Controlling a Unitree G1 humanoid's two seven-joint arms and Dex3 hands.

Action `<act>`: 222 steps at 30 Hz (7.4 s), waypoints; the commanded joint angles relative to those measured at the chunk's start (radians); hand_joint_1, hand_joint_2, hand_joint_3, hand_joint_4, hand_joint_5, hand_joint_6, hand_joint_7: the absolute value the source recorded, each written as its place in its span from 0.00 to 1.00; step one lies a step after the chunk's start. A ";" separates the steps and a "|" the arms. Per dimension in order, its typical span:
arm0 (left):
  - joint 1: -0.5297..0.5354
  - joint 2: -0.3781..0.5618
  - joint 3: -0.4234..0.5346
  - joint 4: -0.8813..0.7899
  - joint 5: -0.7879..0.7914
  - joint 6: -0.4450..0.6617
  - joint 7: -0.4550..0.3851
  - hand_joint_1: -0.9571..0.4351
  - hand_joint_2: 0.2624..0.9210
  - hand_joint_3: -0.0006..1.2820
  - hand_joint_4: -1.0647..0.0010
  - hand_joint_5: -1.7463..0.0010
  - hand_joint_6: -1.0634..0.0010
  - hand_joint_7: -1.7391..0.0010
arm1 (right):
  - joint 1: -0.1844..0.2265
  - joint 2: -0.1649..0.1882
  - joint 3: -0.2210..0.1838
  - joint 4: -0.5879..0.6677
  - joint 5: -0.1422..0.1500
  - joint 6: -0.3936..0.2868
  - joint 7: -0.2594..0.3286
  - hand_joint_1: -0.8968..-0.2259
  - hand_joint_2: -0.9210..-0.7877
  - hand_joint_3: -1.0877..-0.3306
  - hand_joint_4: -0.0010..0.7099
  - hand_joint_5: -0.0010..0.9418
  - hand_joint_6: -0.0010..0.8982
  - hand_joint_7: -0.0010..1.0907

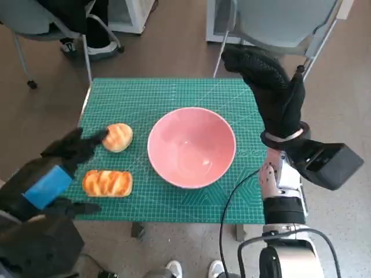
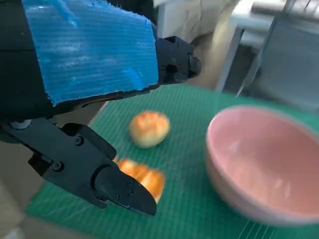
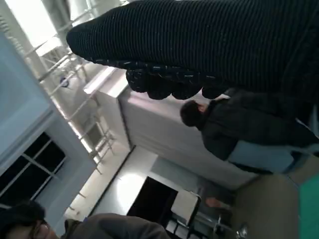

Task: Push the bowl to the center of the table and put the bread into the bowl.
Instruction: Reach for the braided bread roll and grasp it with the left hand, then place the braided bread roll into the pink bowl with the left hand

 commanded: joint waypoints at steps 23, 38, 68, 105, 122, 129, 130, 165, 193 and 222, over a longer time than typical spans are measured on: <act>-0.062 -0.007 -0.335 0.206 0.198 0.023 0.033 0.52 0.62 0.00 0.91 0.99 0.73 0.99 | 0.020 0.004 0.006 0.011 0.024 0.026 -0.006 0.30 0.00 0.21 0.16 0.00 0.20 0.08; -0.136 -0.077 -0.419 0.384 0.283 -0.008 0.073 0.51 0.64 0.01 0.89 1.00 0.72 1.00 | 0.031 0.001 0.012 -0.001 0.023 0.028 -0.007 0.30 0.00 0.21 0.16 0.00 0.20 0.10; -0.231 -0.209 -0.494 0.690 0.412 -0.124 0.133 0.52 0.71 0.01 0.88 1.00 0.70 1.00 | 0.036 0.002 0.021 -0.015 0.018 0.039 -0.017 0.28 0.00 0.22 0.16 0.00 0.18 0.12; -0.258 -0.267 -0.538 0.865 0.496 -0.223 0.181 0.75 0.71 0.20 0.38 0.47 0.41 0.62 | 0.047 -0.002 0.026 -0.045 0.027 0.054 -0.008 0.28 0.00 0.22 0.16 0.00 0.15 0.16; -0.183 -0.246 -0.471 0.778 0.504 -0.326 0.211 0.69 0.65 0.43 0.45 0.14 0.42 0.37 | 0.040 0.000 0.028 -0.039 0.035 0.056 -0.003 0.28 0.00 0.22 0.16 0.00 0.14 0.18; -0.174 -0.258 -0.445 0.762 0.500 -0.327 0.207 0.69 0.73 0.31 0.37 0.21 0.39 0.40 | 0.042 0.001 0.030 -0.042 0.036 0.055 -0.001 0.28 0.00 0.22 0.16 0.00 0.13 0.19; -0.174 -0.260 -0.442 0.761 0.501 -0.325 0.206 0.69 0.73 0.31 0.36 0.22 0.38 0.41 | 0.042 0.001 0.030 -0.042 0.036 0.054 -0.001 0.28 0.00 0.22 0.16 0.00 0.13 0.20; -0.568 -0.323 -0.331 0.423 0.548 -0.272 0.060 0.69 0.85 0.12 0.21 0.43 0.33 0.36 | 0.031 -0.010 0.019 -0.016 0.042 0.064 0.019 0.28 0.00 0.23 0.16 0.00 0.10 0.25; -0.889 -0.592 -0.562 0.869 0.536 -0.468 0.076 0.69 0.98 0.07 0.33 0.30 0.42 0.36 | 0.063 -0.038 0.013 -0.089 0.040 0.100 0.012 0.28 0.00 0.25 0.16 0.00 0.05 0.30; -0.840 -0.544 -0.534 0.849 0.431 -0.463 -0.013 0.37 0.70 0.01 1.00 1.00 0.86 0.96 | 0.078 -0.034 0.005 -0.107 0.048 0.102 0.008 0.27 0.00 0.27 0.10 0.00 0.02 0.35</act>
